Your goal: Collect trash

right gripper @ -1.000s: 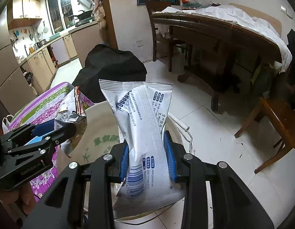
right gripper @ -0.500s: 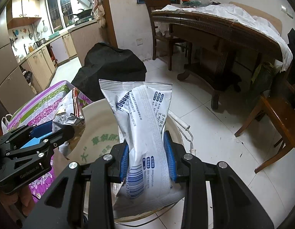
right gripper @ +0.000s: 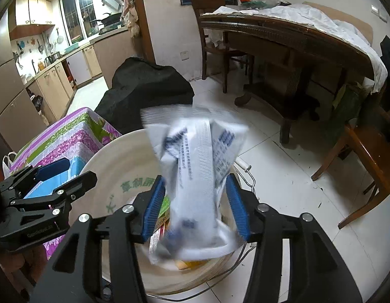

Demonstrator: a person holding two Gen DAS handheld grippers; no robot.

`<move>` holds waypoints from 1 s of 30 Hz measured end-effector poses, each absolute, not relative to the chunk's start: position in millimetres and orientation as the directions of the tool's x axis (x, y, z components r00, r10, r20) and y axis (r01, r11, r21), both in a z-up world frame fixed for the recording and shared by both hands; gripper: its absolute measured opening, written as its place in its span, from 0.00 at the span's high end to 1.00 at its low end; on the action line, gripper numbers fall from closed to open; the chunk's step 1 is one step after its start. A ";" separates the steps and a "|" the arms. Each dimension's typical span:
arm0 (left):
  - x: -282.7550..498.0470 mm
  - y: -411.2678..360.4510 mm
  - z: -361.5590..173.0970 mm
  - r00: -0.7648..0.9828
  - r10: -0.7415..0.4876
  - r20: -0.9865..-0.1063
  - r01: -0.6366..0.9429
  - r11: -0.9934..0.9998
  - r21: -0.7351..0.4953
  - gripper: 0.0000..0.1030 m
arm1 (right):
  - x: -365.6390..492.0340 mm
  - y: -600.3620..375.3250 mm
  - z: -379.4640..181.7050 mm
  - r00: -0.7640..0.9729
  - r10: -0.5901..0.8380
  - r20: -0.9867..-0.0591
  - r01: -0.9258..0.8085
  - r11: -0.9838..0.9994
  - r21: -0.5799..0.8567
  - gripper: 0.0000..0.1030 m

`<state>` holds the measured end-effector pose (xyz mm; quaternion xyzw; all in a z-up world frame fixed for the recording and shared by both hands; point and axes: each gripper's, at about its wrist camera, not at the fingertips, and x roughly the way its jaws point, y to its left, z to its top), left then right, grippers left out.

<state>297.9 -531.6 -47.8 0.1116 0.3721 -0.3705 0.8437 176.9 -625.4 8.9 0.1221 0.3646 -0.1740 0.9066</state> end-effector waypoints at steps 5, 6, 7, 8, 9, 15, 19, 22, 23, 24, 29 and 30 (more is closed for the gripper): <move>300.4 -530.4 -49.4 0.448 -0.537 -0.715 0.703 0.705 -0.089 0.27 | 176.0 -625.6 8.6 0.676 -0.229 -0.700 0.407 0.909 0.096 0.52; 301.4 -529.4 -49.9 0.444 -0.538 -0.716 0.703 0.705 -0.093 0.27 | 175.3 -626.3 9.0 0.678 -0.229 -0.699 0.407 0.908 0.097 0.52; 301.0 -530.2 -49.9 0.444 -0.538 -0.717 0.704 0.705 -0.092 0.27 | 174.5 -626.3 9.4 0.681 -0.230 -0.696 0.408 0.908 0.098 0.52; 300.4 -529.9 -50.7 0.448 -0.535 -0.716 0.703 0.706 -0.088 0.27 | 173.7 -626.9 10.3 0.683 -0.231 -0.693 0.408 0.908 0.099 0.52; 300.0 -529.7 -50.8 0.451 -0.534 -0.716 0.703 0.707 -0.084 0.27 | 171.4 -625.9 11.8 0.692 -0.233 -0.684 0.407 0.908 0.102 0.52; 292.6 -511.6 -40.9 0.485 -0.546 -0.683 0.694 0.716 -0.080 0.15 | 141.1 -602.7 29.8 0.756 -0.274 -0.595 0.402 0.911 0.091 0.33; 273.4 -473.1 -21.9 0.544 -0.590 -0.597 0.686 0.722 -0.089 0.05 | 103.1 -569.1 45.6 0.810 -0.325 -0.488 0.406 0.911 0.068 0.12; 254.5 -439.5 -10.5 0.599 -0.601 -0.529 0.674 0.735 -0.072 0.05 | 76.5 -546.6 55.1 0.834 -0.351 -0.426 0.416 0.907 0.067 0.05; 248.9 -429.1 -7.4 0.616 -0.594 -0.518 0.663 0.746 -0.067 0.05 | 70.5 -541.8 57.2 0.835 -0.358 -0.417 0.422 0.904 0.068 0.05; 241.7 -415.8 -3.9 0.641 -0.582 -0.501 0.645 0.762 -0.060 0.05 | 61.0 -534.3 59.0 0.838 -0.366 -0.405 0.428 0.901 0.071 0.05; 203.0 -362.4 13.2 0.722 -0.562 -0.404 0.597 0.801 -0.048 0.05 | 18.8 -497.1 66.2 0.837 -0.425 -0.344 0.469 0.882 0.052 0.05; 195.4 -355.9 16.0 0.735 -0.554 -0.391 0.589 0.808 -0.039 0.05 | 14.6 -490.9 66.4 0.839 -0.430 -0.334 0.470 0.882 0.045 0.05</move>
